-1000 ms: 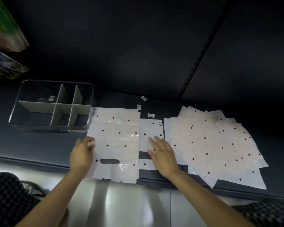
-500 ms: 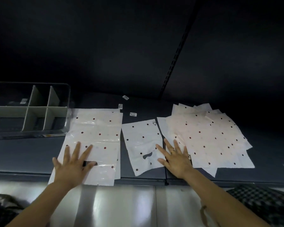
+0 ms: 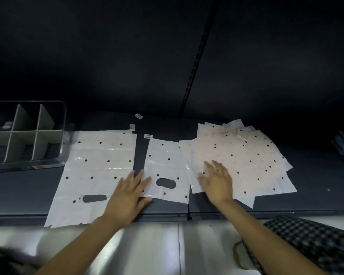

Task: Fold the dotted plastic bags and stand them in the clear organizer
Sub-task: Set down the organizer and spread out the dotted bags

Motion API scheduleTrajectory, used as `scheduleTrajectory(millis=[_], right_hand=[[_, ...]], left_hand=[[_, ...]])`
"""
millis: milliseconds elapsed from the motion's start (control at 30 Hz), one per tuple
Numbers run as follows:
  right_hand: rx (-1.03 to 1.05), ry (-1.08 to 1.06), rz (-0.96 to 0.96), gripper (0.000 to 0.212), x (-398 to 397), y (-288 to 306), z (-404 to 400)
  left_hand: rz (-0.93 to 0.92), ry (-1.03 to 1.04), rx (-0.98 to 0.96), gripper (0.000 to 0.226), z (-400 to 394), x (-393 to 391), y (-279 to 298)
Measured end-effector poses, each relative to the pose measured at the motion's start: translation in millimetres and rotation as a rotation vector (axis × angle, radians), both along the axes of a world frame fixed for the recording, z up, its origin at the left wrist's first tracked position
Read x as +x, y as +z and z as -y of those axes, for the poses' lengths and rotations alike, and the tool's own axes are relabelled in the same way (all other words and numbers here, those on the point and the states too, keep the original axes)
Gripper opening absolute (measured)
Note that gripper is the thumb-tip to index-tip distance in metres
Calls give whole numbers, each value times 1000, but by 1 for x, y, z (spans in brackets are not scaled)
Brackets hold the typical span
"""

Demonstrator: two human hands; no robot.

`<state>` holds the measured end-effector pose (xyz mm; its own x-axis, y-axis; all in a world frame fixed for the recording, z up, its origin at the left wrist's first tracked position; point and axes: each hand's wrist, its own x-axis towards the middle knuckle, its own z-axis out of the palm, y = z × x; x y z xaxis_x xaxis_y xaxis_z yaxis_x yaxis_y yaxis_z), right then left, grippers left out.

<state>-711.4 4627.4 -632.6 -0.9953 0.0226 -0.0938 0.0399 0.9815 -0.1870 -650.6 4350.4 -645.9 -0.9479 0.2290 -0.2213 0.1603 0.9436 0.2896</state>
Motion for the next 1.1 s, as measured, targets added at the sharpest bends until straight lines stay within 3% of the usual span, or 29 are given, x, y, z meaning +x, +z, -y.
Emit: scheduleTrajectory(millis=[100,167,333,400,500,533,633,700,800,867,967,1033,1100], right_hand=[[30,-235,165,69,-11,-6,-56],[5,-341,203,67,-8,-12,-84],[-37,-389,-32,22,-3,-22,-95],[-94,-392,-36,19,-2,-19,-87],[-272,-394,-55,25,-2,-9,-59],[-367,-387,-63,25,-3,-5,-45],[-634,-341,-60,23,-3,9,4],[-864,-402,19,20,-1,19,35],[-1414,-509,276,17,6,35,73],[-1540,-413,373,15,7,39,86],[-1372,-249,324,8,-1,36,81],[-1150,-286,139,2,-9,27,57],[-908,-364,8,17,-16,16,21]], left_hand=[[31,-125,-13,93,-19,0,-10],[70,-170,-86,94,-24,6,-16],[84,-79,-93,84,-41,30,-5],[77,-66,-93,86,-45,32,1],[89,-33,-53,110,-39,28,-3],[112,-15,-8,104,-38,26,-2],[128,90,384,69,-47,20,13],[247,178,710,68,-56,17,29],[427,434,1131,61,-66,11,42],[362,574,1194,44,-60,4,44],[135,757,1095,29,-34,-8,41],[53,857,1010,28,-6,-19,35],[-20,906,844,27,28,-30,27]])
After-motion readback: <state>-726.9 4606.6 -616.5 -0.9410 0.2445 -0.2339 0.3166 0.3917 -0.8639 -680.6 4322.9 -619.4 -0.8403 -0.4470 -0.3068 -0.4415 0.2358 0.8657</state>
